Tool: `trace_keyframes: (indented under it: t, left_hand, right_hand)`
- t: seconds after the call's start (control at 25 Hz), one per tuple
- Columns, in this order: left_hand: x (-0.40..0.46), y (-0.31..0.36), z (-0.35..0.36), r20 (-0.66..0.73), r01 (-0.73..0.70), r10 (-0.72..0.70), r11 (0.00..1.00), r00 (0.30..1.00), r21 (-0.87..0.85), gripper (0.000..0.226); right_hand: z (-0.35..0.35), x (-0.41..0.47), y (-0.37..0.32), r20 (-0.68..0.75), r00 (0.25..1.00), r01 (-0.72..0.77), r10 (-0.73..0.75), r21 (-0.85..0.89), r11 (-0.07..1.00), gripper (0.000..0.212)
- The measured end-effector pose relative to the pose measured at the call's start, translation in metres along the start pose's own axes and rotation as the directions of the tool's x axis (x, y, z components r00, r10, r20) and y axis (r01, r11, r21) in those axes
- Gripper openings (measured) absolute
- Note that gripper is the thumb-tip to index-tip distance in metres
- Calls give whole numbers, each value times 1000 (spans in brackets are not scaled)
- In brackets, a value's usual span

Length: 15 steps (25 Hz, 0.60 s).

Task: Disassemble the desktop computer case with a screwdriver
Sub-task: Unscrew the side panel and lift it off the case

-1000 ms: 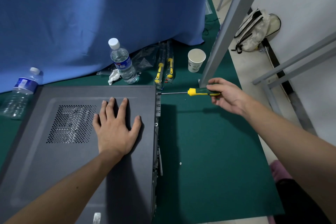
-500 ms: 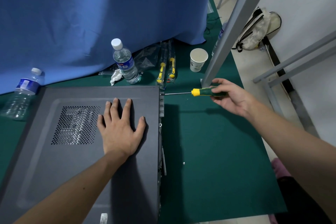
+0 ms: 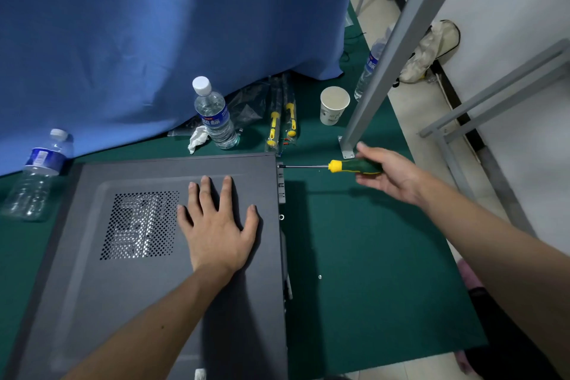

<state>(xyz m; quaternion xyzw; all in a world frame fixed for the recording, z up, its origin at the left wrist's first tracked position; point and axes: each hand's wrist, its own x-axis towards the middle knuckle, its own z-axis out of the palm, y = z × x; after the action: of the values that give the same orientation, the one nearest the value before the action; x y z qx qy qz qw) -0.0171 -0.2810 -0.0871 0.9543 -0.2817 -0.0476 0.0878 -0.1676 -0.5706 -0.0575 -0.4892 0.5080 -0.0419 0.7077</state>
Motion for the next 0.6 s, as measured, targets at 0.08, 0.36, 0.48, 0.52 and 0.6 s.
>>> trace_keyframes:
  t: [0.08,0.36,0.48,0.52,0.6]
  left_hand:
    - [-1,1,-1,14,-3,3,1000,1000,2,78]
    - [1,1,-9,119,-23,22,1000,993,3,77]
    - [9,0,-12,96,-34,41,997,995,-70,69]
    - [16,0,-14,80,-68,76,993,994,-98,64]
    - [31,4,-18,65,-186,199,970,978,-158,55]
  right_hand:
    - [4,-2,-1,-55,998,-26,15,-196,980,29]
    - [8,-2,-7,-122,989,104,-85,152,983,11]
    - [8,-6,-9,-156,984,54,-84,-187,981,32]
    - [8,-4,-9,-155,980,85,-124,-235,968,31]
    - [10,-1,-12,-155,975,142,-157,-108,984,9]
